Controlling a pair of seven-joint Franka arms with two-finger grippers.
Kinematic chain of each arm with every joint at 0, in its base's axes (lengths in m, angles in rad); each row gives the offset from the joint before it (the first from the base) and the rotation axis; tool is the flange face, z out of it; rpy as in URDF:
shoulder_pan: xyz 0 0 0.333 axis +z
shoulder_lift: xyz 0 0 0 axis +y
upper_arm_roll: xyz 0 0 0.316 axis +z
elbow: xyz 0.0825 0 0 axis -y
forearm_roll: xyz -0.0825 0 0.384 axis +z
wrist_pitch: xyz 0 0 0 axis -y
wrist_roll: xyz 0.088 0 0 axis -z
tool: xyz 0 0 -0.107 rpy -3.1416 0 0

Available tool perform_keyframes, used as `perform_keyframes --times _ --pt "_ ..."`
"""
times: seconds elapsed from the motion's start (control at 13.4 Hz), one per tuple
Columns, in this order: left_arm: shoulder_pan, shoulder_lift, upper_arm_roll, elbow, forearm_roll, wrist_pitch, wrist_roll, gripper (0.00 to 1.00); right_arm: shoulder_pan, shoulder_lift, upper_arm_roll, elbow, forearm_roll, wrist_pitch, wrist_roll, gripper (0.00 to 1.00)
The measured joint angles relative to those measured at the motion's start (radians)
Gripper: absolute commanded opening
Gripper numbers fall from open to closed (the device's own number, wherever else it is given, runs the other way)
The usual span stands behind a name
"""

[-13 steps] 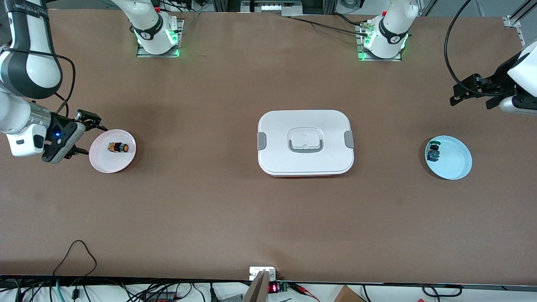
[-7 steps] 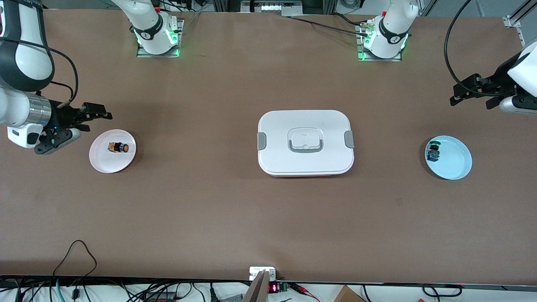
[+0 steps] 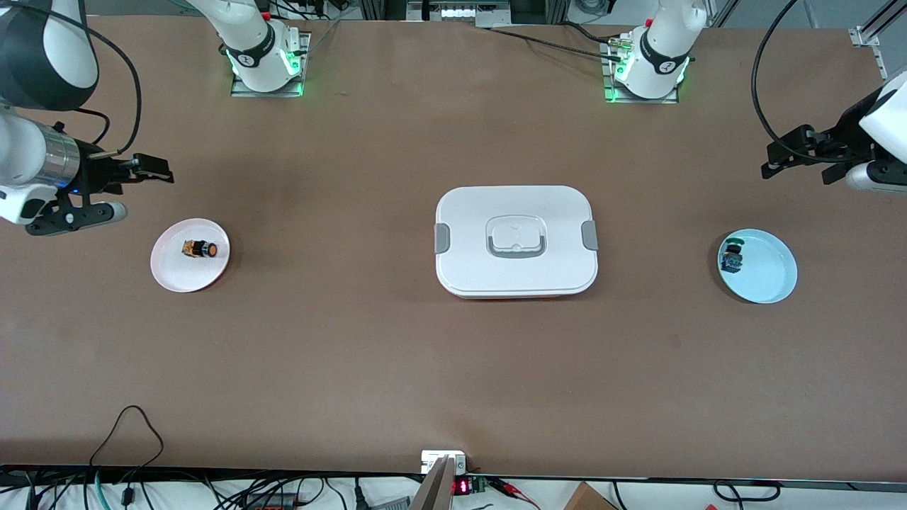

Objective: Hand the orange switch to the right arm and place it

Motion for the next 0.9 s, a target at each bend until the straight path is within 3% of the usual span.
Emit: perform_keyframes --times 0.22,0.67,0.9 --pt "0.001 0.0 0.0 0.0 0.0 0.0 0.0 1.0 -0.006 0.001 -0.049 0.011 0.004 0.112 0.022 1.0" --pt "0.001 0.01 0.0 0.0 0.099 0.0 0.052 1.0 -0.01 0.0 -0.054 0.188 0.028 -0.091 0.14 1.0" --pt "0.001 0.015 0.0 0.0 0.107 0.001 0.09 1.0 0.003 -0.009 -0.052 0.123 0.028 0.001 0.17 1.0"
